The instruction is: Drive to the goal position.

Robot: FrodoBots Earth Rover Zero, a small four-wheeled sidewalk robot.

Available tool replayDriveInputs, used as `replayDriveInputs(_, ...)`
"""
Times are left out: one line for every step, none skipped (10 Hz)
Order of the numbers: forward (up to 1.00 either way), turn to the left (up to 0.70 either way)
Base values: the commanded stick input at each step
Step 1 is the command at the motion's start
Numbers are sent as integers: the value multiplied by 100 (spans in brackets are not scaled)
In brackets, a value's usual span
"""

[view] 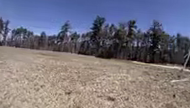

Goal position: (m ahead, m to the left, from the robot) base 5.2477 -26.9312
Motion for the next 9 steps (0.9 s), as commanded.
replayDriveInputs(70,-12)
replayDriveInputs(70,0)
replayDriveInputs(70,0)
replayDriveInputs(70,-15)
replayDriveInputs(70,-35)
replayDriveInputs(70,-35)
replayDriveInputs(70,-35)
replayDriveInputs(70,-35)
replayDriveInputs(70,-35)
